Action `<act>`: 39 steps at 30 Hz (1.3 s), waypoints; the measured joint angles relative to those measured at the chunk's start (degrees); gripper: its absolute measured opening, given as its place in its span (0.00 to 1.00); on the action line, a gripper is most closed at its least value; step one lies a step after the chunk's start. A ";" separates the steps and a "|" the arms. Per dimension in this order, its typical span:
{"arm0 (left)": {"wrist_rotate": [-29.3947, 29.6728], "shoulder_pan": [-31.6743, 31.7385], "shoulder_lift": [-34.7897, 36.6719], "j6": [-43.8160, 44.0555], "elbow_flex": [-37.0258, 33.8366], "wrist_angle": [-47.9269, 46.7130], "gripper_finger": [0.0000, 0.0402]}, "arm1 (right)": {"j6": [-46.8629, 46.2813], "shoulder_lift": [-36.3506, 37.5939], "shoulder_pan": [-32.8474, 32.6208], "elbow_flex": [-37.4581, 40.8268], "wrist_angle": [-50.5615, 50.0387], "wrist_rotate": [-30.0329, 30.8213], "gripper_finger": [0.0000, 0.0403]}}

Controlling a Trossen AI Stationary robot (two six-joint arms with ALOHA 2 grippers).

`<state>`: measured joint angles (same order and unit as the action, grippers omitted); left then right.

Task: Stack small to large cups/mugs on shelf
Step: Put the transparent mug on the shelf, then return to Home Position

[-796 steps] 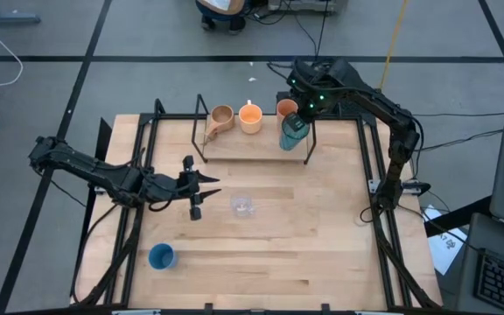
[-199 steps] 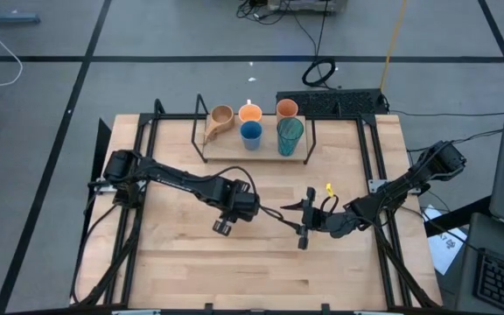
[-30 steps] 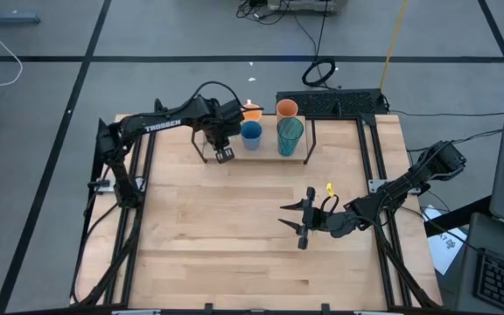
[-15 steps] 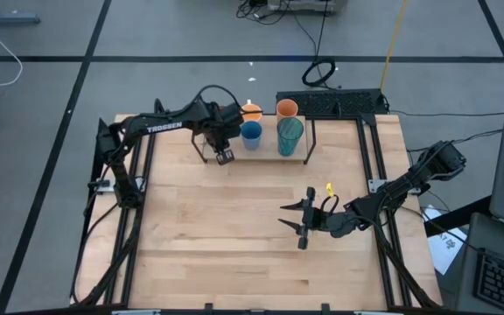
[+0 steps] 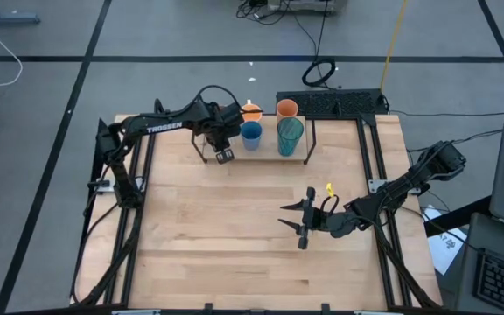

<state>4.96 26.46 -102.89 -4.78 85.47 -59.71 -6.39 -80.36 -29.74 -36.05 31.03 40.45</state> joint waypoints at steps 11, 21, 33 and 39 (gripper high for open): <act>0.15 -1.32 0.00 -0.93 3.46 -0.67 0.17 | 0.00 0.00 0.00 0.00 0.00 0.00 0.41; 1.23 -3.46 1.37 -1.11 13.04 -8.45 0.17 | 0.01 0.00 0.00 0.00 0.42 0.00 0.41; 4.46 -5.24 18.50 -0.45 14.25 -10.07 0.17 | 0.02 0.00 0.14 0.00 0.98 0.00 0.41; 4.77 -9.61 26.85 0.78 14.25 -9.93 0.17 | 3.73 0.40 0.99 0.00 4.66 -0.06 0.38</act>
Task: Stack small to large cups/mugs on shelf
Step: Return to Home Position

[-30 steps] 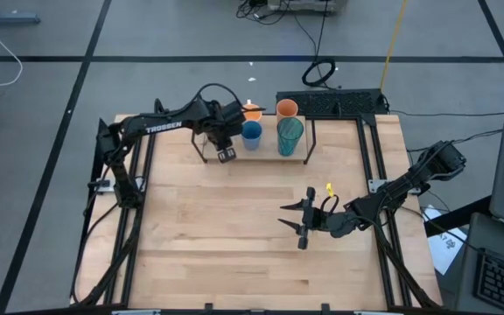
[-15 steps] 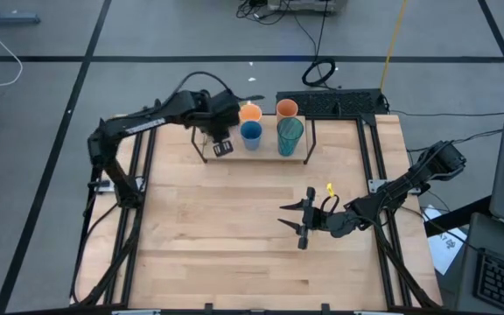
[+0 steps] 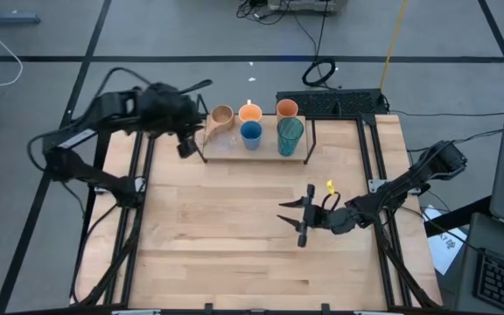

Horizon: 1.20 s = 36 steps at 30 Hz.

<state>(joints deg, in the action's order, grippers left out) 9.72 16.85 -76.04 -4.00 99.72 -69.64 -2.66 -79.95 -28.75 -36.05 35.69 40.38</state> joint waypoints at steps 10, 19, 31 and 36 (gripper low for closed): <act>9.25 -14.04 5.19 3.08 -1.84 2.03 0.11 | 7.97 11.34 1.83 0.00 -2.57 -10.98 0.04; 11.38 -23.77 9.75 3.16 -15.40 16.43 0.01 | 8.72 20.27 3.71 0.00 -12.35 -15.15 0.00; 10.91 -30.43 20.20 1.51 -45.63 48.84 0.01 | 9.70 21.19 3.56 0.00 -18.74 -15.28 0.00; 10.87 -33.24 23.28 0.77 -55.06 60.17 0.02 | 9.45 21.19 3.56 3.49 -13.97 -18.20 0.00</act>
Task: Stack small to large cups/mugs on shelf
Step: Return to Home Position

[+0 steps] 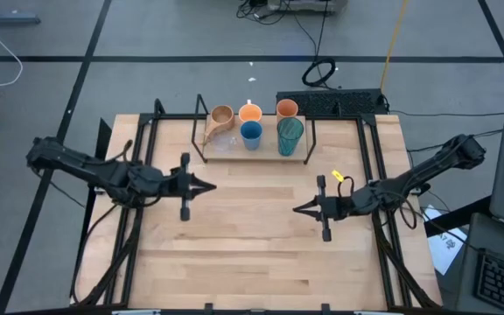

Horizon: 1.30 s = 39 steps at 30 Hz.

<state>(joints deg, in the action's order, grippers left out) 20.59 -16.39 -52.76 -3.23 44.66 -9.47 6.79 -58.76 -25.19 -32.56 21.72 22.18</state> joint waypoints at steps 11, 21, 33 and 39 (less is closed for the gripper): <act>-7.61 -1.31 2.24 0.11 -16.15 20.98 0.01 | -1.14 0.02 0.00 6.09 5.94 -0.05 0.00; -9.19 -1.28 2.22 0.44 -27.98 36.96 0.01 | -1.41 2.56 1.39 15.71 16.37 -6.38 0.00; -8.60 0.63 3.29 0.77 -32.32 39.82 0.01 | -2.93 15.12 8.58 28.37 21.61 -16.67 0.00; -9.40 2.44 8.05 0.79 -35.62 39.75 0.02 | -2.80 19.55 9.49 29.82 18.28 -18.01 0.00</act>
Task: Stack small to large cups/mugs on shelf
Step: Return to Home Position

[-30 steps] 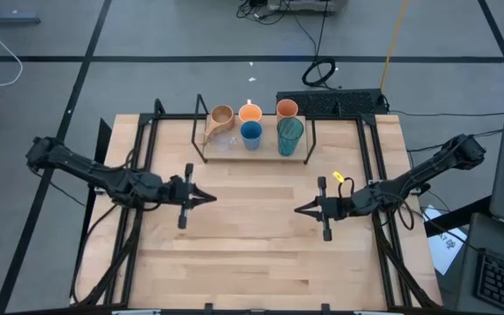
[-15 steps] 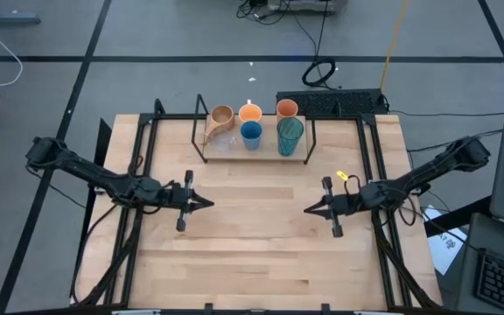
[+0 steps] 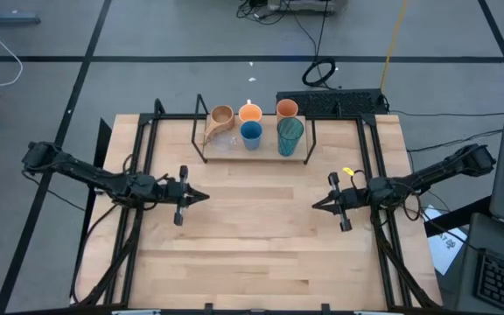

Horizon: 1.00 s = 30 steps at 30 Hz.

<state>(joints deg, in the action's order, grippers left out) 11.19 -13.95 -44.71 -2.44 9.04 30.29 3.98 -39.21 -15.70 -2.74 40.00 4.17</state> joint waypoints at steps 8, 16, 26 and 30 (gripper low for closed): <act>-1.18 2.14 8.55 0.90 -5.97 -0.05 0.02 | 2.13 6.62 0.00 0.11 -7.58 -0.01 0.00; -3.33 3.48 13.88 1.13 -8.49 -2.12 0.02 | 2.96 14.58 0.00 0.17 -16.02 -0.03 0.00; -5.22 5.33 18.98 -0.21 -8.49 -6.05 0.03 | 4.71 25.20 0.00 0.24 -25.36 -2.84 0.00; -5.23 5.77 21.24 -0.26 -8.49 -8.82 0.01 | 6.16 29.84 0.00 0.24 -29.21 -2.83 0.00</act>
<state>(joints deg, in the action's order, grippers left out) 5.96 -8.18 -23.47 -2.70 0.56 21.47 10.15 -9.37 -15.70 -2.50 10.80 1.34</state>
